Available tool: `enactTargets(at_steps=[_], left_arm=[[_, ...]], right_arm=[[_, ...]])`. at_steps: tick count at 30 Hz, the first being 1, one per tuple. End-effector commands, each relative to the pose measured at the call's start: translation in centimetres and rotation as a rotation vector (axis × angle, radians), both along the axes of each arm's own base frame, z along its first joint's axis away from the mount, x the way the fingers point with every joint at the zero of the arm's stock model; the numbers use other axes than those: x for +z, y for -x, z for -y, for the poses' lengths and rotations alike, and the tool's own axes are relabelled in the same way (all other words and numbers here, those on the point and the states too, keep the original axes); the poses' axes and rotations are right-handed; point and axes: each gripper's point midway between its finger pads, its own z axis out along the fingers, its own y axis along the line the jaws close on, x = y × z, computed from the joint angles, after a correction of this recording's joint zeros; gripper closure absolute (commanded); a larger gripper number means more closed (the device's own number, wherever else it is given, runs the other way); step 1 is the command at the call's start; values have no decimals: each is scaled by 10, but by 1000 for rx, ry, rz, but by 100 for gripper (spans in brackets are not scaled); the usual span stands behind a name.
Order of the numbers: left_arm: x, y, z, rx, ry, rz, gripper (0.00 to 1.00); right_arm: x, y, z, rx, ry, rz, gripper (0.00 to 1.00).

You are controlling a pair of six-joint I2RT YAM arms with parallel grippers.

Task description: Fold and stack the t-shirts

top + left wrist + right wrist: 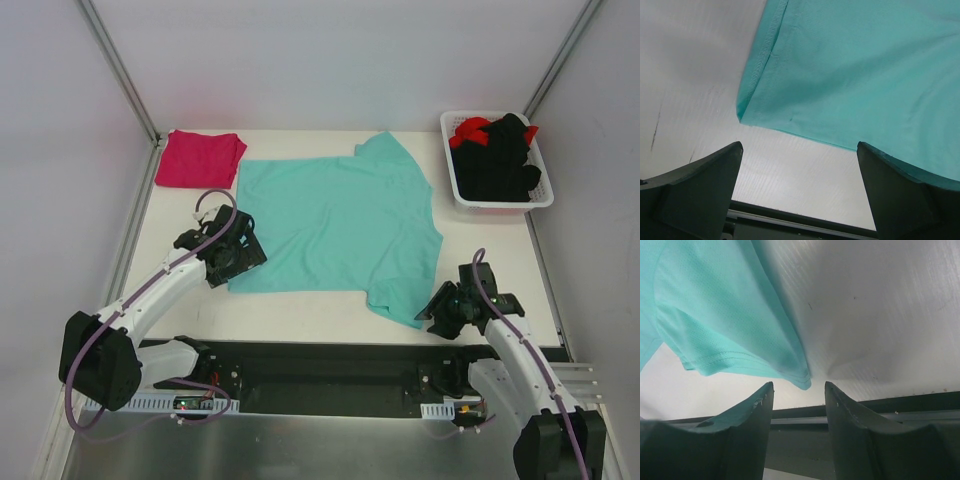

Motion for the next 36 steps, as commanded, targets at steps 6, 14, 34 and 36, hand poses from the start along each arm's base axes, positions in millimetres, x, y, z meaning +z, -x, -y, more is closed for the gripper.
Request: enactTargets(at_steps=[6, 14, 34, 36], left_arm=[[7, -2, -1, -8, -24, 8, 1], [8, -2, -2, -7, -26, 10, 2], [4, 0, -3, 1, -29, 2, 1], [4, 0, -3, 1, -29, 2, 1]], right_arm=[[-7, -7, 1, -3, 16, 3, 54], [-10, -10, 0, 1, 17, 0, 60], [-11, -11, -1, 4, 13, -6, 82], [-11, -10, -1, 6, 14, -7, 87]])
